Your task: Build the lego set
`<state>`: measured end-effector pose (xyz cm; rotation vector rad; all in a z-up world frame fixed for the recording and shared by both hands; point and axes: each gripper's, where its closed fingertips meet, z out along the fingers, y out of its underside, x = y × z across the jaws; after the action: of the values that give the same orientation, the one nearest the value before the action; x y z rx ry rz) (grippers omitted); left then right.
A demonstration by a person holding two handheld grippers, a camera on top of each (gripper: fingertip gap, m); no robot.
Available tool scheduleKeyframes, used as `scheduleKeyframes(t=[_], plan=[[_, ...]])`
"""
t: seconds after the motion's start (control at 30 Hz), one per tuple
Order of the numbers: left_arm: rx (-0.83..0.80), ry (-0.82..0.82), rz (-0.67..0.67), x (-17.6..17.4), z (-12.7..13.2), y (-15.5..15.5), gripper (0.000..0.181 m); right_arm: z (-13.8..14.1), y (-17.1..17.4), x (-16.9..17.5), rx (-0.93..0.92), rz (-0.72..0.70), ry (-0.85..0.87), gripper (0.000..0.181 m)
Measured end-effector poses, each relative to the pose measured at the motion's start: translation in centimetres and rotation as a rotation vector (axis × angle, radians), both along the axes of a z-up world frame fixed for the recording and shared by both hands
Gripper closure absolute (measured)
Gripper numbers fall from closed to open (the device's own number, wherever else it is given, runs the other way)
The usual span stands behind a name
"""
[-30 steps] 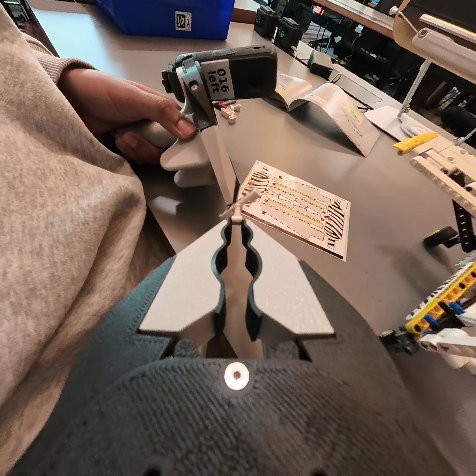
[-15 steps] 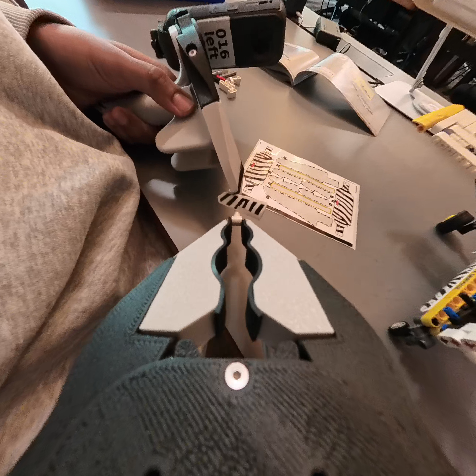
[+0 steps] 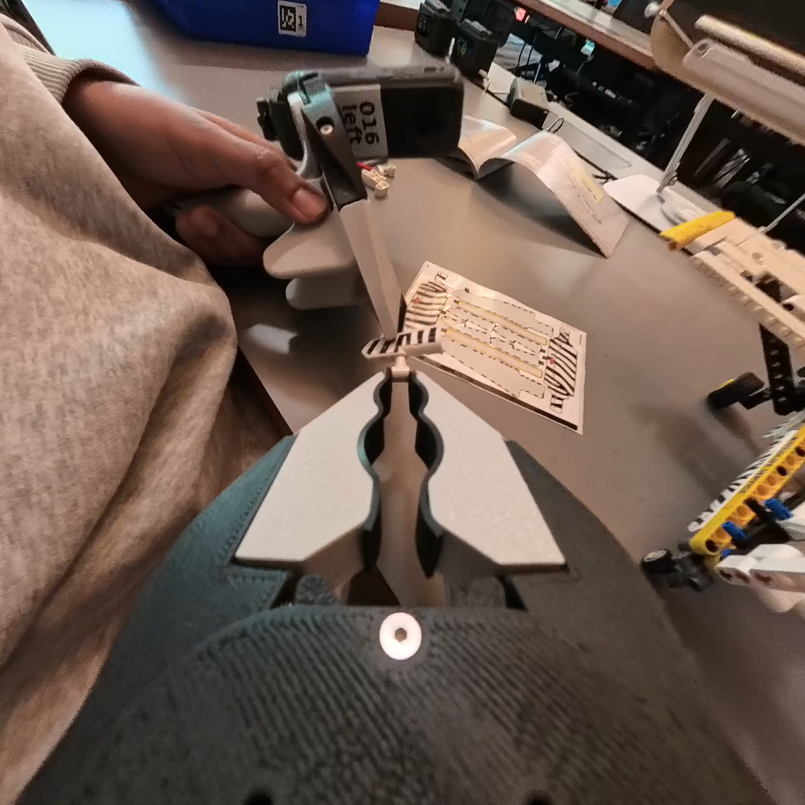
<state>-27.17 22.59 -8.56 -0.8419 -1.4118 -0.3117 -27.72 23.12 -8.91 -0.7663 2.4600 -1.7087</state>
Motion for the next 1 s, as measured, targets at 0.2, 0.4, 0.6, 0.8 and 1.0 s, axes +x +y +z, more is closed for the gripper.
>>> scheduleKeyframes(t=[0.2,0.4,0.6,0.8,1.0], plan=[[0.183,0.036,-0.039,0.4,1.5,0.1,0.179,1.5,0.1,0.3,-0.088,0.031,0.066,0.175],[0.276,0.06,-0.097,1.0,2.4,0.4,0.179,2.8,0.4,1.1,-0.136,0.091,0.157,0.175],[0.367,0.097,-0.148,1.7,3.4,0.9,0.18,3.9,1.0,1.9,-0.192,0.124,0.113,0.175],[0.451,0.143,-0.193,2.2,4.5,1.1,0.181,4.8,1.4,2.2,-0.218,0.134,-0.002,0.175],[0.45,0.15,-0.189,2.2,4.6,1.0,0.181,5.0,1.3,2.2,-0.205,0.114,-0.011,0.175]])
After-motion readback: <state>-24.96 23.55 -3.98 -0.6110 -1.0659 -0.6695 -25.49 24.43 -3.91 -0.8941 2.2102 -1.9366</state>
